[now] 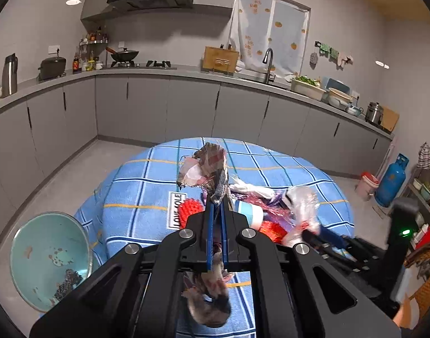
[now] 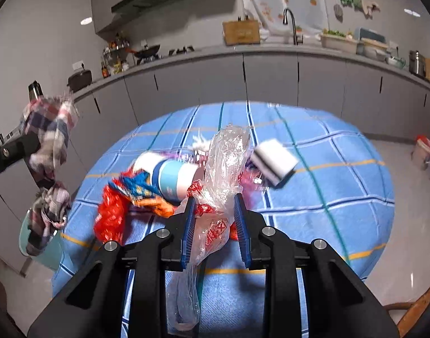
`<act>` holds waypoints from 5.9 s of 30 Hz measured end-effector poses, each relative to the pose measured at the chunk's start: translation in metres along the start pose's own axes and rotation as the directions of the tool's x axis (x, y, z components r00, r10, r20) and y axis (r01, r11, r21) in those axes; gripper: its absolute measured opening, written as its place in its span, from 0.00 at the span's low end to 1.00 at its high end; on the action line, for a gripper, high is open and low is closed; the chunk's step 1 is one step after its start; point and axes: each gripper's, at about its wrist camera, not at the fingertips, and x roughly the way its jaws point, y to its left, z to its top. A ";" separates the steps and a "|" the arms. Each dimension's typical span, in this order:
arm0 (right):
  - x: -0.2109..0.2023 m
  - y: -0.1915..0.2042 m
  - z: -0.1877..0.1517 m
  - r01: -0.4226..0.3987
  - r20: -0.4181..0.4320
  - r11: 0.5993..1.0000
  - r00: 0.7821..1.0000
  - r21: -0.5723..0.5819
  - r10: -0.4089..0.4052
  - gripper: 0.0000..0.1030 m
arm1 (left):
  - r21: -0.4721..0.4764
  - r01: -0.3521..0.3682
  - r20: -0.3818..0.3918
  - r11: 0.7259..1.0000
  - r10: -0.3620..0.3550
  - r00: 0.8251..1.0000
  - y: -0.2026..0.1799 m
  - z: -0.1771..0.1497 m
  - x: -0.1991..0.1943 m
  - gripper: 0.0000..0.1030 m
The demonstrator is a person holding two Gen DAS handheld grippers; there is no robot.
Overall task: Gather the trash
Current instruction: 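Lift the rag and clear bag with both tools and carry them over the bucket, then open both tools to drop the rag and clear bag into the bucket, then move both tools back toward the remaining trash on the table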
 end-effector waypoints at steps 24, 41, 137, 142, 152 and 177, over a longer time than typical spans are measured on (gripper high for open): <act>-0.003 0.066 0.031 -0.146 0.056 0.983 0.987 -0.114 0.153 0.27 | -0.080 -0.163 0.025 0.983 0.166 0.986 0.060 0.003 -0.025 0.05; 0.005 0.120 0.048 -0.245 0.058 0.951 0.964 -0.190 0.260 0.27 | -0.122 -0.305 0.004 0.945 0.307 0.952 0.109 -0.002 -0.045 0.05; 0.107 0.297 0.027 -0.561 -0.221 0.767 0.828 -0.310 0.516 0.47 | -0.282 -0.572 -0.198 0.770 0.537 0.820 0.260 -0.060 -0.029 0.58; 0.094 0.279 0.025 -0.535 -0.203 0.784 0.845 -0.316 0.494 0.51 | -0.272 -0.558 -0.181 0.784 0.528 0.830 0.250 -0.057 -0.032 0.68; 0.065 0.207 0.034 -0.419 -0.109 0.860 0.908 -0.292 0.405 0.56 | -0.212 -0.481 -0.154 0.851 0.457 0.876 0.198 -0.044 -0.012 0.77; 0.053 0.048 0.024 -0.165 -0.037 0.976 0.986 -0.142 0.162 0.59 | -0.011 -0.258 -0.178 0.966 0.252 0.951 0.062 -0.034 0.067 0.84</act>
